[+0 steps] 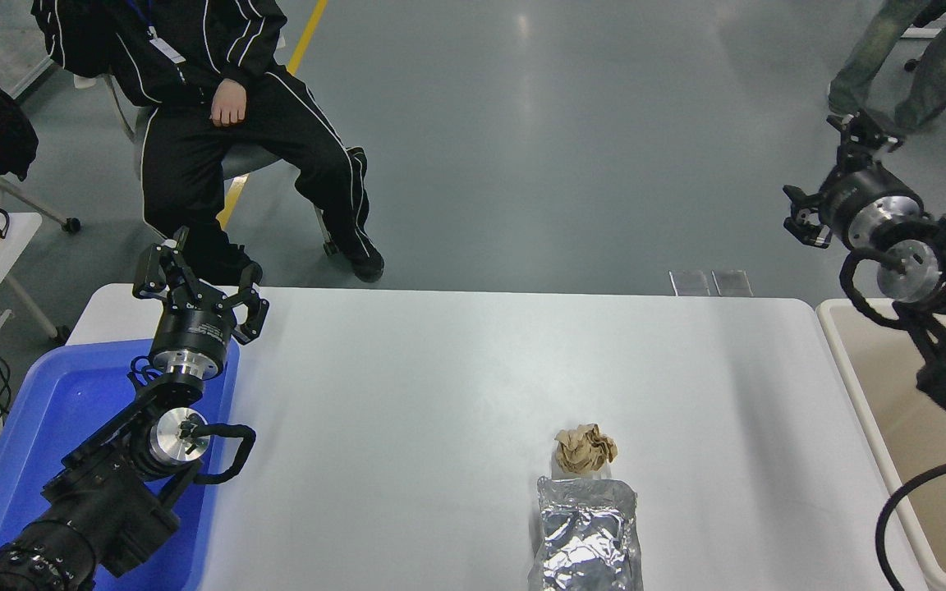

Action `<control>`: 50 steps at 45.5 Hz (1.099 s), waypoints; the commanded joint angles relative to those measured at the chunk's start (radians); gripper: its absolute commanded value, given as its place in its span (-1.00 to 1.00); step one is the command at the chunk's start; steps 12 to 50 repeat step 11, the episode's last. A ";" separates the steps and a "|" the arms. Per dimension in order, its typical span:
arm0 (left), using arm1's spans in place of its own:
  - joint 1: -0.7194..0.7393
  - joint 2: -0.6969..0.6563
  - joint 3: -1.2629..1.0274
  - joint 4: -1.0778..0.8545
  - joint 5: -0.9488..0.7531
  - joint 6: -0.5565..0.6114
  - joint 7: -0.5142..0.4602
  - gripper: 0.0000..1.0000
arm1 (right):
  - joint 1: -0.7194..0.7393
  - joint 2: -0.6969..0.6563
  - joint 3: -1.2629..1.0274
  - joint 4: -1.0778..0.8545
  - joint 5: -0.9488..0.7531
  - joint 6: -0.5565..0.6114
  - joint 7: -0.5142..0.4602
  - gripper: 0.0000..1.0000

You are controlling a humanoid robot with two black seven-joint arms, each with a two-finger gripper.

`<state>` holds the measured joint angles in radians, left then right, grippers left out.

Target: Dispose of the paper cup in the dustbin

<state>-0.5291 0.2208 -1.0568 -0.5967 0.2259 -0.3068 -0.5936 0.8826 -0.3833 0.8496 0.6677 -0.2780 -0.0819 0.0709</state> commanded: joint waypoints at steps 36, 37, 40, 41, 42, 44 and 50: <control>0.000 0.000 0.000 0.000 0.000 0.000 0.000 1.00 | -0.114 0.080 0.037 0.049 -0.040 -0.002 0.099 0.98; 0.000 0.000 0.000 0.000 0.000 0.000 0.000 1.00 | -0.114 0.080 0.037 0.049 -0.040 -0.002 0.099 0.98; 0.000 0.000 0.000 0.000 0.000 0.000 0.000 1.00 | -0.114 0.080 0.037 0.049 -0.040 -0.002 0.099 0.98; 0.000 0.000 0.000 0.000 0.000 0.000 0.000 1.00 | -0.114 0.080 0.037 0.049 -0.040 -0.002 0.099 0.98; 0.000 0.000 0.000 0.000 0.000 0.000 0.000 1.00 | -0.114 0.080 0.037 0.049 -0.040 -0.002 0.099 0.98; 0.000 0.000 0.000 0.000 0.000 0.000 0.000 1.00 | -0.114 0.080 0.037 0.049 -0.040 -0.002 0.099 0.98; 0.000 0.000 0.000 0.000 0.000 0.000 0.000 1.00 | -0.114 0.080 0.037 0.049 -0.040 -0.002 0.099 0.98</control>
